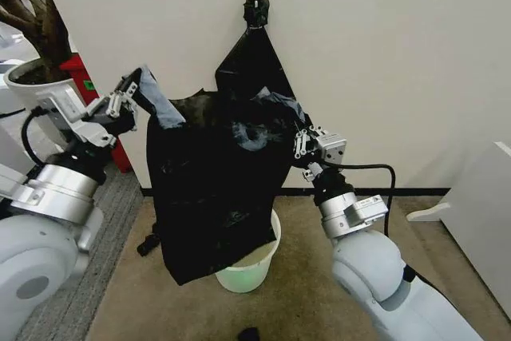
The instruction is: Place the garbage bag over the trash bin.
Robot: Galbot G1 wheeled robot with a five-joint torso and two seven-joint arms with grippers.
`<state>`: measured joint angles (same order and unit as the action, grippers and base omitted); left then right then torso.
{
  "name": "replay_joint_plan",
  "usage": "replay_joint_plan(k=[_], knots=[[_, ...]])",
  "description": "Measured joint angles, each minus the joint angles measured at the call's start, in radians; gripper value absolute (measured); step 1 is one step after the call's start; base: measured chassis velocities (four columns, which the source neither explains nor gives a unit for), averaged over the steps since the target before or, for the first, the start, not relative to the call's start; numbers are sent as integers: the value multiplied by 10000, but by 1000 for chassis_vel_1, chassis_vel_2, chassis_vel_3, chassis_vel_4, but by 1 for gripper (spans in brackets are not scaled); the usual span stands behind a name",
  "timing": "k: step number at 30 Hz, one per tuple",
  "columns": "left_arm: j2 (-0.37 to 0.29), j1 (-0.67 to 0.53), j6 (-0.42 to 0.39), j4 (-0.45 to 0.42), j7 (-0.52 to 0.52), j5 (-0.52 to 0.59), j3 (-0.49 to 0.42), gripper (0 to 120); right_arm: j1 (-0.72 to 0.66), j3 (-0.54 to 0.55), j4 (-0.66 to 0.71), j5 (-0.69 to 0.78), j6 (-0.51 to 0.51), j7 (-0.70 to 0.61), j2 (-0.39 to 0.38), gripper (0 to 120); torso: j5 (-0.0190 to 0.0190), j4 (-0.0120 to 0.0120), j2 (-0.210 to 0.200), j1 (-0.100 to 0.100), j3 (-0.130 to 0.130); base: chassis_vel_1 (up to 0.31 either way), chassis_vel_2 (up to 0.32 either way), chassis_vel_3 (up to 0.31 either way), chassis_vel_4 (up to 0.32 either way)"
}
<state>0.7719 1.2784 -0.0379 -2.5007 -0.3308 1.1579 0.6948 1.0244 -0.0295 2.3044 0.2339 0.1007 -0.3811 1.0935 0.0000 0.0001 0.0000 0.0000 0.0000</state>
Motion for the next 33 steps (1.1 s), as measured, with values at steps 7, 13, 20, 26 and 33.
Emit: replay_joint_plan(k=[7, 13, 20, 26, 33], knots=[[174, -247, 558, 200, 443, -509, -812, 0, -160, -272, -145, 134, -313, 273, -63, 0, 3, 0, 0, 0, 0, 0, 0, 0, 0], [107, -582, 1068, 785, 876, -780, -1276, 0, -232, -370, -437, 141, -536, 301, 6, 0, 0, -1, 0, 1, 0, 0, 0, 0, 0], [162, -831, 1590, 1387, 1408, -1069, -1657, 0, -155, -179, -794, -49, -832, 457, 157, 0, 0, -1, 0, 1, 0, 0, 0, 0, 0], [77, -1278, 1953, 1940, 1888, -1089, -2050, 0, -658, 164, -1519, -85, -1362, 473, 428, 0, 0, 0, 0, 1, 0, 0, 0, 0, 0], [-187, -2106, 2369, 2573, 2747, -943, -3186, 0, -1102, 590, -2238, -326, -1902, 1018, 684, 0, -1, -1, 0, 1, 0, 0, 0, 0, 0]])
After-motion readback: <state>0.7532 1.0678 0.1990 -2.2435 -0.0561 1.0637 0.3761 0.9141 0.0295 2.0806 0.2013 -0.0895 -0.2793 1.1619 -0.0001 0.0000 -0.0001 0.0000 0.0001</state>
